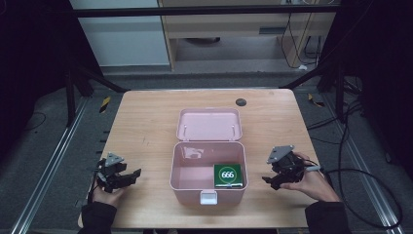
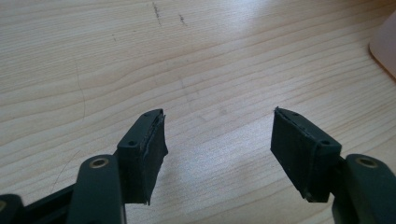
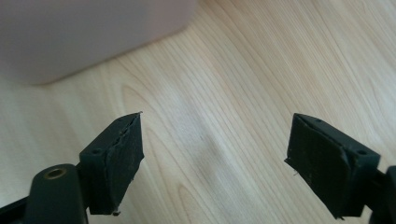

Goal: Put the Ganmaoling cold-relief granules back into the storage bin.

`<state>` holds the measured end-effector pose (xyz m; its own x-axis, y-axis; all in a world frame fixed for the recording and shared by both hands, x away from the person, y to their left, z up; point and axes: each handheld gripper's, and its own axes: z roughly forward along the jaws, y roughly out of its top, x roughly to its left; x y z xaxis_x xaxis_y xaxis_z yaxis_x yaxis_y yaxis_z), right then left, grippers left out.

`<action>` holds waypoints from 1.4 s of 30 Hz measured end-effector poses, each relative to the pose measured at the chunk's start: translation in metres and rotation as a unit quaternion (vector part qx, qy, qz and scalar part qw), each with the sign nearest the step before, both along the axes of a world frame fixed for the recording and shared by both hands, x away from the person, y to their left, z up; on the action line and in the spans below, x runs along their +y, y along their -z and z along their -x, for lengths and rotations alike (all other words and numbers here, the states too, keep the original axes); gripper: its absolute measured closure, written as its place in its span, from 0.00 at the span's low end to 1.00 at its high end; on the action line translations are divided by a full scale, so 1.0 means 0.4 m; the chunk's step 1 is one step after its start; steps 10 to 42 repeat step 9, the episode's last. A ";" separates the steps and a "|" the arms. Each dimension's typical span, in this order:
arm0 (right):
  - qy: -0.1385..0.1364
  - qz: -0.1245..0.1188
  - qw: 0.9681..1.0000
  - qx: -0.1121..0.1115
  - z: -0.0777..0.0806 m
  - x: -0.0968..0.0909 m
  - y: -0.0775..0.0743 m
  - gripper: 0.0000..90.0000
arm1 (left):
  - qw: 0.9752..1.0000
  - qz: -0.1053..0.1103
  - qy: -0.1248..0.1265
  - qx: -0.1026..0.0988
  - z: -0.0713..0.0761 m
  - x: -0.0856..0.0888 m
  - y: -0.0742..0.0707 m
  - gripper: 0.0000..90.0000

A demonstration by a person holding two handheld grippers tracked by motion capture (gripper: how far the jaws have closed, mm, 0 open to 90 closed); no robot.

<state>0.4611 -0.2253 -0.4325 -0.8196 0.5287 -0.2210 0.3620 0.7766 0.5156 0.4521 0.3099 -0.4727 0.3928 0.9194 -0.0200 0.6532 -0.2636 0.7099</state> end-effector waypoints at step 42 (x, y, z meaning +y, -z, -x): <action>0.069 -0.032 0.997 -0.016 0.001 -0.057 0.048 0.16 | 1.000 -0.003 0.000 -0.006 0.001 0.003 -0.003 0.41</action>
